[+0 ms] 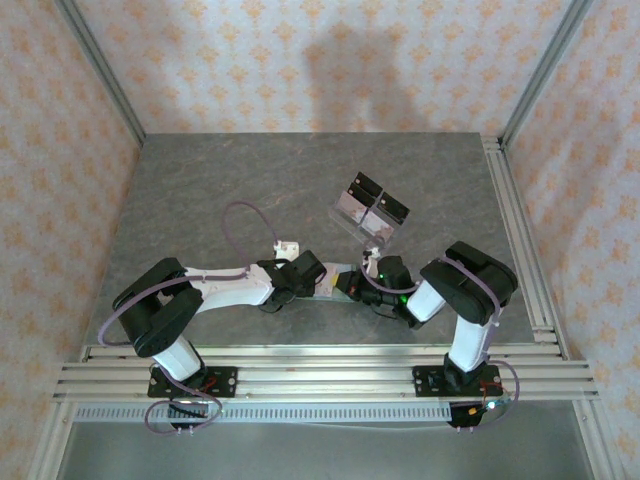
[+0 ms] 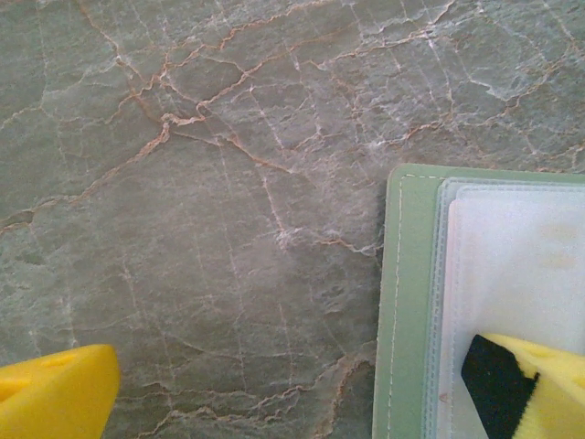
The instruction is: Put the credit cards into the card holder
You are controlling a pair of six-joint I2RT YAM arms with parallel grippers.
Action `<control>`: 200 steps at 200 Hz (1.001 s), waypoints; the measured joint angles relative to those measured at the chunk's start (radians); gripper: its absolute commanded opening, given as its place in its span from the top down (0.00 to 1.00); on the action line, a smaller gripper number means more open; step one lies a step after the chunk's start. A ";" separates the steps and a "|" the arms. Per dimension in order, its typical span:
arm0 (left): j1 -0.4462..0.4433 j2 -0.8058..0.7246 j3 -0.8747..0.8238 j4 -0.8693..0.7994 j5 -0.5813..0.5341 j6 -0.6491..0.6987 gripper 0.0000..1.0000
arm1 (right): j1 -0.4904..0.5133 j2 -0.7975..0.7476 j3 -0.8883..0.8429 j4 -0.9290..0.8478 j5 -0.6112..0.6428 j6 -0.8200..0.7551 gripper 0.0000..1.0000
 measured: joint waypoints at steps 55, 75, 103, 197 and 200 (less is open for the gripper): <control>0.000 0.000 0.000 0.000 0.000 -0.004 0.00 | 0.000 -0.007 0.048 -0.087 -0.019 -0.016 0.88; 0.000 0.000 0.000 0.000 0.000 -0.008 0.00 | 0.002 -0.034 0.061 -0.125 -0.026 -0.031 0.72; 0.000 -0.001 0.000 -0.001 -0.002 -0.010 0.00 | 0.004 -0.110 0.071 -0.227 -0.016 -0.061 0.57; 0.065 -0.135 -0.001 -0.125 -0.031 -0.016 0.00 | 0.006 -0.426 0.299 -1.020 0.154 -0.300 0.57; 0.069 -0.137 -0.001 -0.126 -0.030 -0.015 0.00 | 0.007 -0.425 0.309 -1.038 0.159 -0.303 0.58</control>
